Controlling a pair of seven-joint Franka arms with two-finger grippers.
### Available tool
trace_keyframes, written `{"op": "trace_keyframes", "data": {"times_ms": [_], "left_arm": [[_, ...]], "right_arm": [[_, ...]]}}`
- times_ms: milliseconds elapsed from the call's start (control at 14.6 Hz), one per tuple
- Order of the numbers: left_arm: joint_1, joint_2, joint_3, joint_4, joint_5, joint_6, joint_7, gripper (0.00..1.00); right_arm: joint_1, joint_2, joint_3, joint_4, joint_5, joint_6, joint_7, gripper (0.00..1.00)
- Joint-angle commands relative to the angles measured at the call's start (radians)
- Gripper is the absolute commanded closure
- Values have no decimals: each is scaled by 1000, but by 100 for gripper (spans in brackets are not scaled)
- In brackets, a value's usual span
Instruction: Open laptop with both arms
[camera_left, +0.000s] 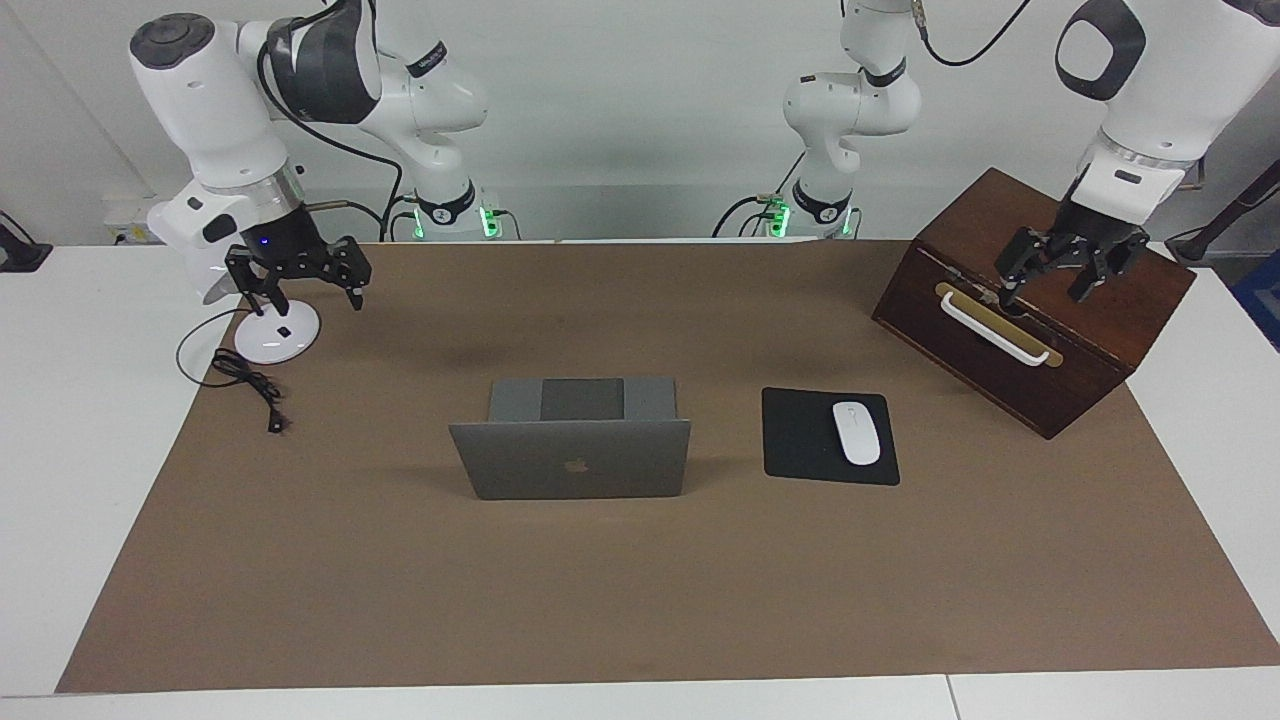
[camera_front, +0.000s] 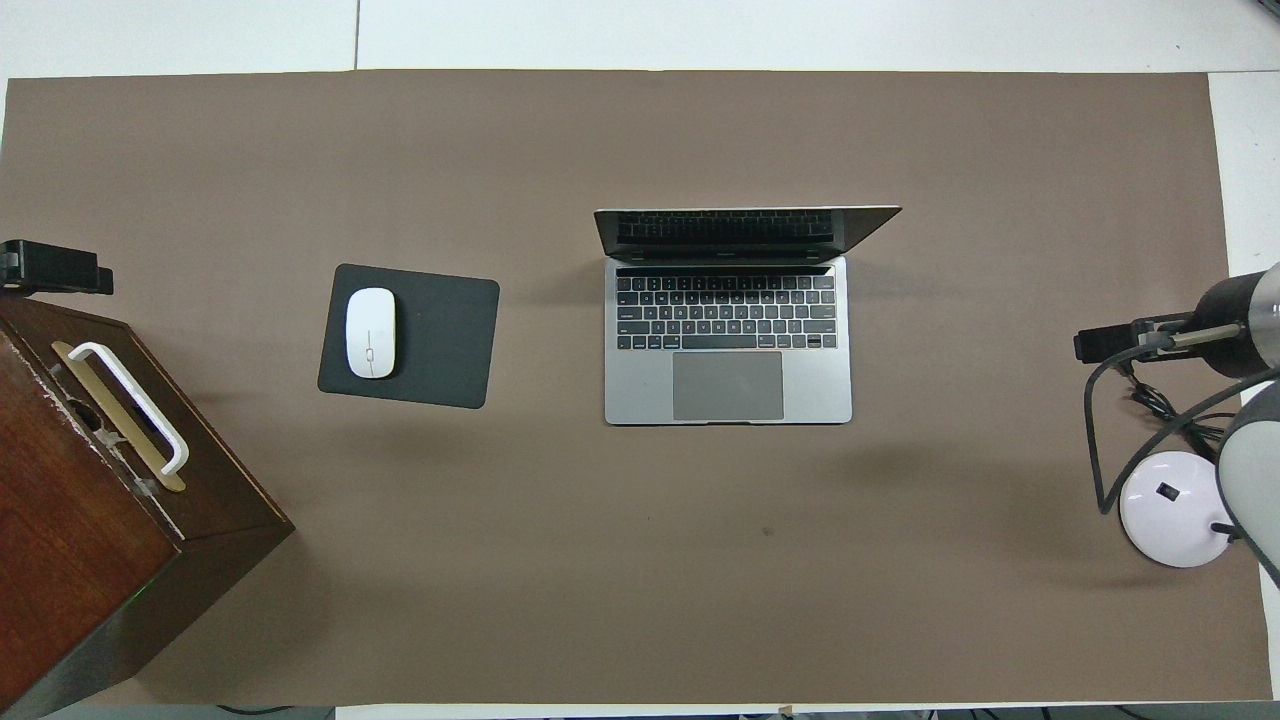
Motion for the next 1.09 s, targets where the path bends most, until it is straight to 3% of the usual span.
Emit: {"op": "trace_keyframes", "data": {"times_ms": [0,411,616,821,1026], "left_arm": [[5,5,-4,21,12,-14,-6,0],[-1,-14,-1,1,15,-46,-23,0],[-1,-14,-2,13,18,-151,-44,0],[-9,-12,-15,16,6,-146,-194,0],[-6,-12,-15,19,18,-152,-128,0]], "right_arm": [[-9,32,4,59,11,-59,-4,0],[-14,52,4,112,3,-105,-9,0],[-16,52,4,112,4,-102,-10,0],[-16,52,4,112,4,-102,-10,0],[-17,52,4,112,3,-100,-12,0]]}}
